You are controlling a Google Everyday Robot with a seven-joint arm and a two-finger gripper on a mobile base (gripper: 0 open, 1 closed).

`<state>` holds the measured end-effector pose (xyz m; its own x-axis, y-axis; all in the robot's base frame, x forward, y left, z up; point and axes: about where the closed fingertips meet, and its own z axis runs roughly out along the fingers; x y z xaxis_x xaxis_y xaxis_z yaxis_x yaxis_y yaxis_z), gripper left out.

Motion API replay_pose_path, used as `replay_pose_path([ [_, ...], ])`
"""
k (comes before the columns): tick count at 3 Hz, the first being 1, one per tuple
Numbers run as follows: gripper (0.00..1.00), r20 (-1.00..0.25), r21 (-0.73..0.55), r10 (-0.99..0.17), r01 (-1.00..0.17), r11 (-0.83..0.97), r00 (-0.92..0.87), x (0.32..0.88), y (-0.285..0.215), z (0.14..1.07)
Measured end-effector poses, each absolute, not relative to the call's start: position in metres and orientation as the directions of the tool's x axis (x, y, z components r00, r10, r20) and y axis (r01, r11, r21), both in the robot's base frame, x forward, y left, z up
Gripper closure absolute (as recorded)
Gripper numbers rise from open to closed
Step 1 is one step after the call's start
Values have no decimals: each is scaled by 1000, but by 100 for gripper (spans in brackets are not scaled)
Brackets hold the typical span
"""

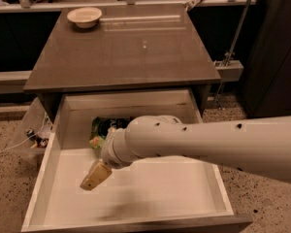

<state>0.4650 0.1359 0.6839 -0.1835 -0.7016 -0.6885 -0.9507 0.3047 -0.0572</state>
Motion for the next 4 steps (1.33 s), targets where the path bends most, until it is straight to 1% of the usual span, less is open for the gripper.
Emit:
replay_pose_path([
  [1, 0, -645, -163, -743, -917, 364, -180, 477, 107, 681],
  [2, 0, -587, -239, -787, -888, 393, -190, 483, 65, 684],
  [4, 0, -582, -255, -790, -879, 404, -194, 488, 61, 685],
])
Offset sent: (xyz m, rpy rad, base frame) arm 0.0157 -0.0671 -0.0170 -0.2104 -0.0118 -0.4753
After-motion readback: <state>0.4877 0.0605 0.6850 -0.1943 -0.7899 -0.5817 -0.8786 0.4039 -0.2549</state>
